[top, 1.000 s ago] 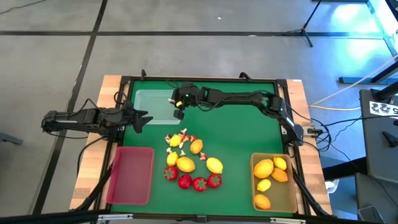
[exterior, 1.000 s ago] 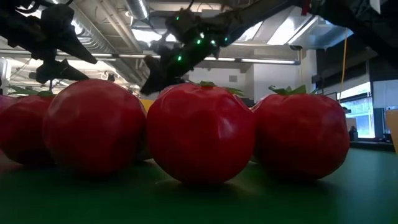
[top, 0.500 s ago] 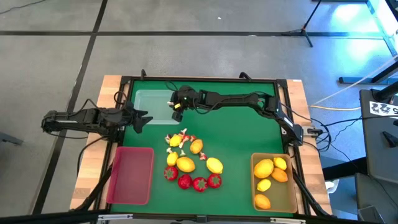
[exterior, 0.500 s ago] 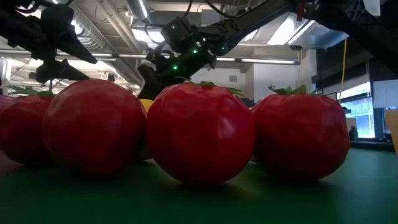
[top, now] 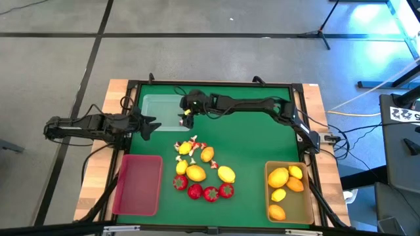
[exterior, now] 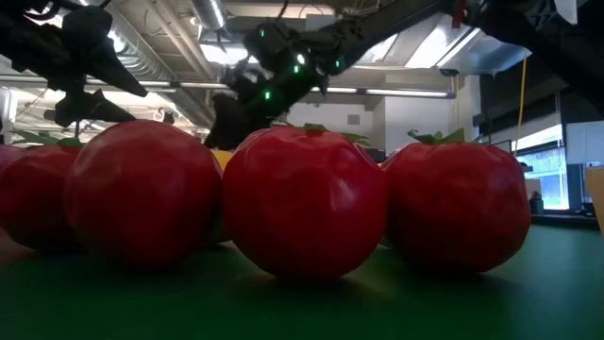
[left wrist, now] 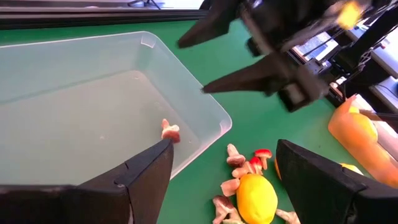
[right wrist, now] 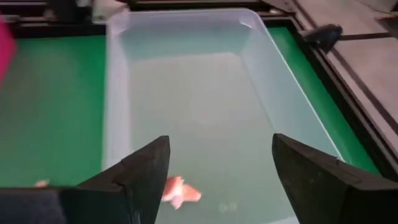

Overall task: Sort produce into baskets
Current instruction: Put the brown mushroom into the transparent bin

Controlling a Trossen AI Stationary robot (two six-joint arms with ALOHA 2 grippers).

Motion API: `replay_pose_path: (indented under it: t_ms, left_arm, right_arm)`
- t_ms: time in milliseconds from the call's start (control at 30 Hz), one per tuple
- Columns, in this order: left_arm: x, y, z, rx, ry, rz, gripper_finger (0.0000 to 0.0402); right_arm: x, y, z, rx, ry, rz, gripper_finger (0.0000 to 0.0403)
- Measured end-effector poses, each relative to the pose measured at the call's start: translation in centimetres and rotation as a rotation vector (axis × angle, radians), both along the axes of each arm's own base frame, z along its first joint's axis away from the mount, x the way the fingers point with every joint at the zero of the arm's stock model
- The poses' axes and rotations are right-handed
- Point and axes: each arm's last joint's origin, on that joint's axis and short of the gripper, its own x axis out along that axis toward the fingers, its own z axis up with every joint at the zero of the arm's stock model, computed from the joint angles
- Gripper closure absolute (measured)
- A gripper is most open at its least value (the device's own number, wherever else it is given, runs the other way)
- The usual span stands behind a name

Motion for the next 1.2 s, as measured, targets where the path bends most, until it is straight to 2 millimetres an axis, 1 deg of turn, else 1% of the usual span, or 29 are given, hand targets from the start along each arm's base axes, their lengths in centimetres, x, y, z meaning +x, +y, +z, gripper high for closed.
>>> replay_pose_path:
  t_ms: [100,200,267,367,467,533,633,733,867,1033,1200]
  left_arm:
    - [0.0,0.0,0.0,0.0,0.0,0.0,0.0123]
    - [0.0,0.0,0.0,0.0,0.0,0.0,0.0123]
    - [0.0,0.0,0.0,0.0,-0.001,0.0,0.0123]
    - [0.0,0.0,0.0,-0.001,-0.001,0.0,0.0123]
    - [0.0,0.0,0.0,-0.001,-0.001,0.0,0.0123]
    - [0.0,0.0,0.0,-0.001,-0.001,0.0,0.0123]
    - [0.0,0.0,0.0,-0.001,-0.001,0.0,0.0123]
    - [0.0,0.0,0.0,-0.001,-0.001,0.0,0.0123]
    - [0.0,0.0,0.0,-0.002,-0.001,0.001,0.0123]
    - [0.0,0.0,0.0,-0.002,-0.001,0.001,0.0123]
    - [0.0,0.0,0.0,0.0,0.0,0.0,0.0123]
  right_arm:
    - [-0.1,1.1,2.0,0.0,0.051,0.062,0.0125]
    - [-0.5,2.6,3.3,-0.01,0.168,0.136,0.0131]
    - [-0.8,3.8,3.7,-0.03,0.238,0.188,0.0135]
    - [-1.4,5.9,3.4,-0.035,0.342,0.288,0.014]
    - [-1.8,7.9,3.0,-0.028,0.408,0.366,0.0145]
    - [-2.0,9.1,2.8,-0.038,0.437,0.387,0.0148]
    - [-2.1,10.2,1.9,-0.051,0.468,0.399,0.015]
    - [-2.0,10.4,1.1,-0.061,0.454,0.396,0.015]
    - [-2.0,9.6,-0.7,-0.096,0.456,0.348,0.015]
    - [-2.0,8.1,-1.4,-0.091,0.445,0.305,0.015]
    - [-2.0,7.6,-2.3,-0.073,0.423,0.275,0.015]
